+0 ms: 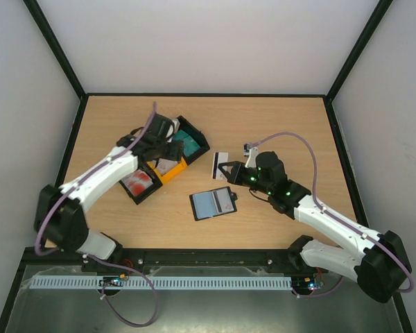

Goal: Put the credit cards into the card holder
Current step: Place the credit card in the storage box, then insert the credit card into the card holder.

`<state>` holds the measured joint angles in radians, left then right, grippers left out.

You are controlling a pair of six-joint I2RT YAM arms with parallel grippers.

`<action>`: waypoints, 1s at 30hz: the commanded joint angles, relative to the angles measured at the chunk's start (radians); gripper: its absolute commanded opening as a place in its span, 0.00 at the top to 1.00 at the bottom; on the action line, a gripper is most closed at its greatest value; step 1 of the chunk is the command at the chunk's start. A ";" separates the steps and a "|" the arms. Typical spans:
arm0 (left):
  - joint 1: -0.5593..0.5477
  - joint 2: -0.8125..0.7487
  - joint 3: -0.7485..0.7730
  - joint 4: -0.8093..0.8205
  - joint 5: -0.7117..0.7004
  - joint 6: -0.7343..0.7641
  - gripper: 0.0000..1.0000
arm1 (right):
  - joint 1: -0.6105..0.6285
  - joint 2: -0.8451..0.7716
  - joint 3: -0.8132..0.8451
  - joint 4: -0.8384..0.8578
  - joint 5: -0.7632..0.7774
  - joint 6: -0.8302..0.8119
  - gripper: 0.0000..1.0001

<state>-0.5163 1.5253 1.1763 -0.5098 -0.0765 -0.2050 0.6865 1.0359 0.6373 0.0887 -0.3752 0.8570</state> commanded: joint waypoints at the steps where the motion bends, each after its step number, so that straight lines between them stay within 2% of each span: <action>1: -0.005 -0.175 -0.065 0.091 0.243 -0.239 0.29 | -0.004 -0.050 -0.011 -0.039 -0.147 -0.108 0.98; 5: -0.010 -0.337 -0.175 0.263 0.443 -0.386 0.21 | -0.005 -0.068 -0.008 -0.043 -0.235 -0.103 0.98; 9: -0.028 -0.433 -0.256 0.404 0.626 -0.505 0.16 | -0.004 -0.099 -0.042 0.080 -0.332 0.004 0.98; 14: -0.094 -0.503 -0.373 0.581 0.705 -0.684 0.18 | -0.004 -0.111 -0.063 0.232 -0.431 0.170 0.98; 18: -0.150 -0.530 -0.442 0.735 0.730 -0.820 0.31 | -0.004 -0.124 -0.070 0.324 -0.443 0.305 0.98; 23: -0.172 -0.554 -0.469 0.780 0.728 -0.886 0.53 | -0.004 -0.115 -0.091 0.433 -0.452 0.449 0.98; 30: -0.171 -0.566 -0.496 0.842 0.747 -0.942 0.80 | -0.004 -0.112 -0.089 0.445 -0.411 0.491 0.98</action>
<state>-0.6853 0.9756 0.6926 0.2577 0.6422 -1.0981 0.6865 0.9295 0.5541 0.4706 -0.7975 1.2907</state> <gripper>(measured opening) 0.270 0.020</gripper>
